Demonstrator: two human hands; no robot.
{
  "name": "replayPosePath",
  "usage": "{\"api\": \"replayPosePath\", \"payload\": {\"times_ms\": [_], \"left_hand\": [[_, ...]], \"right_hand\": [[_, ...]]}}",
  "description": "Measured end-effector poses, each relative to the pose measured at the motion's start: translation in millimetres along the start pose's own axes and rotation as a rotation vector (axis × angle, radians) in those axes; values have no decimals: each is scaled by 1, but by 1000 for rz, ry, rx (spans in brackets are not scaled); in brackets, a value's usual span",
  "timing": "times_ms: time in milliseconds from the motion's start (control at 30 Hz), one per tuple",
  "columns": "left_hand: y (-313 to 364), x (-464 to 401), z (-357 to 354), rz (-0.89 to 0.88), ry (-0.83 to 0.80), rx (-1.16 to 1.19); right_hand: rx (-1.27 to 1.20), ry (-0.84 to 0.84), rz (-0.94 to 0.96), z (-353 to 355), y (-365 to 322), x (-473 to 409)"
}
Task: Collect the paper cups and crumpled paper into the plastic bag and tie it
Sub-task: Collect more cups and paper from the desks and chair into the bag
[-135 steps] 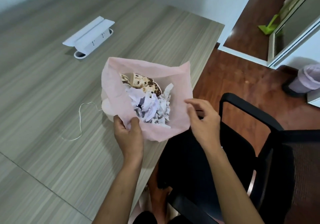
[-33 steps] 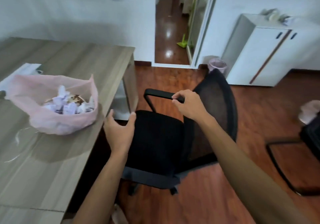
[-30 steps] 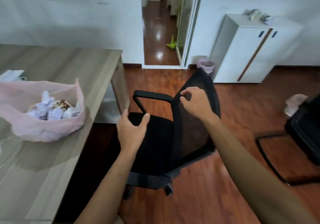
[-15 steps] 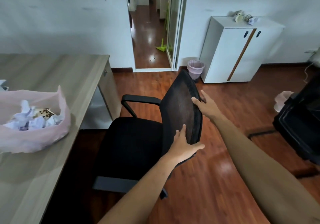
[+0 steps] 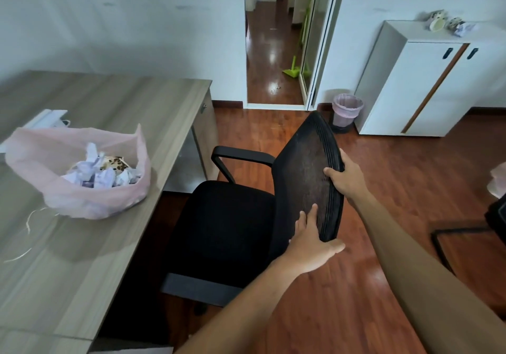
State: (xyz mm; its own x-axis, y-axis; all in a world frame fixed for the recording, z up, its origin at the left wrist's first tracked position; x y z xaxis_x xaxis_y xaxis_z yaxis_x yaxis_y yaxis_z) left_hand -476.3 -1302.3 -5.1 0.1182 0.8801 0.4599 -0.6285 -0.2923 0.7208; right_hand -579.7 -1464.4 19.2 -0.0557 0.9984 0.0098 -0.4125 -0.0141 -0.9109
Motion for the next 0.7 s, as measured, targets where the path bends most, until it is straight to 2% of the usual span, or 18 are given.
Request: {"api": "replayPosePath", "payload": {"times_ms": [333, 533, 700], "left_hand": [[-51, 6, 48, 38, 65, 34], [-83, 17, 85, 82, 120, 165], [-108, 34, 127, 38, 155, 258]], "right_hand": [[-111, -16, 12, -75, -22, -2], [-168, -52, -39, -125, -41, -4], [-160, -93, -93, -164, -69, 0]]}}
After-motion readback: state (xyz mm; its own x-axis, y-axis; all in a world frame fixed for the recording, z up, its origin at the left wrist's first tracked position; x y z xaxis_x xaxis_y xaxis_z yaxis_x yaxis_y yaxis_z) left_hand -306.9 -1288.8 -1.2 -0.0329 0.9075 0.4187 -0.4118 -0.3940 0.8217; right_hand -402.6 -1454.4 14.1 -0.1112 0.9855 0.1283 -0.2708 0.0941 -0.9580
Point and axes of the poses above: each hand's wrist, its own x-axis away from the middle knuckle, its own z-axis out of the back of the hand, y = z × x, the point moved 1 cm from there along -x, towards the middle knuckle, and after that the axes turned 14 degrees about -x, right-handed, at the moved point
